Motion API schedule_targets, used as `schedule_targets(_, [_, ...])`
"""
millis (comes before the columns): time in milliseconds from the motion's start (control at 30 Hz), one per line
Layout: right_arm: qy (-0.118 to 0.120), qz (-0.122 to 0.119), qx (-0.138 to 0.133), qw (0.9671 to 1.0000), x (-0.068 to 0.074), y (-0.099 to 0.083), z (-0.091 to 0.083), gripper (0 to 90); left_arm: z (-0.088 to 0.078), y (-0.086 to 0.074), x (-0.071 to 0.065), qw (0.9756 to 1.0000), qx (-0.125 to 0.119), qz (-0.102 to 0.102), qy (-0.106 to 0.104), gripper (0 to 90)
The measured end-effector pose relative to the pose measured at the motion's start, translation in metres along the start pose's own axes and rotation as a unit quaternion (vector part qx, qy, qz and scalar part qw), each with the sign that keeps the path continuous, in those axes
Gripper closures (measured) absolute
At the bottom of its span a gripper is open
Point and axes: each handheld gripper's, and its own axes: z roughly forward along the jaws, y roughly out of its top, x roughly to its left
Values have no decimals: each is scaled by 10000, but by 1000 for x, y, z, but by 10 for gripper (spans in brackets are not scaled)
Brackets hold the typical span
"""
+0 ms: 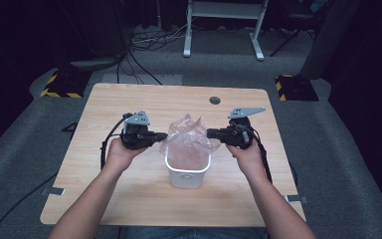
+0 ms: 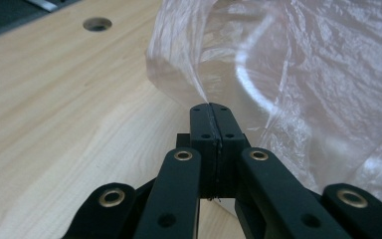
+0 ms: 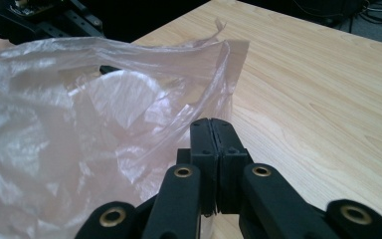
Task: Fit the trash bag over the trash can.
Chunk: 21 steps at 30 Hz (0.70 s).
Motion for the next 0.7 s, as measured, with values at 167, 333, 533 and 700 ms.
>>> schedule_targets(167, [-78,6,106,9999,-1,-9,-1,899,11,-8,-3,9995,265,35,-163,895])
schedule_targets(333, [-124,20,142,9998,-2,-17,-3,883,11,-14,-4,9997,247,-89,-24,811])
schedule_targets(533, [-260,25,-258,9993,-2,-14,-19,724,-19,-9,-2,9987,-413,-279,109,600])
schedule_targets(700, [30,134,-571,9983,0,-10,-24,629,-41,-3,-5,9924,-1124,-442,-229,536])
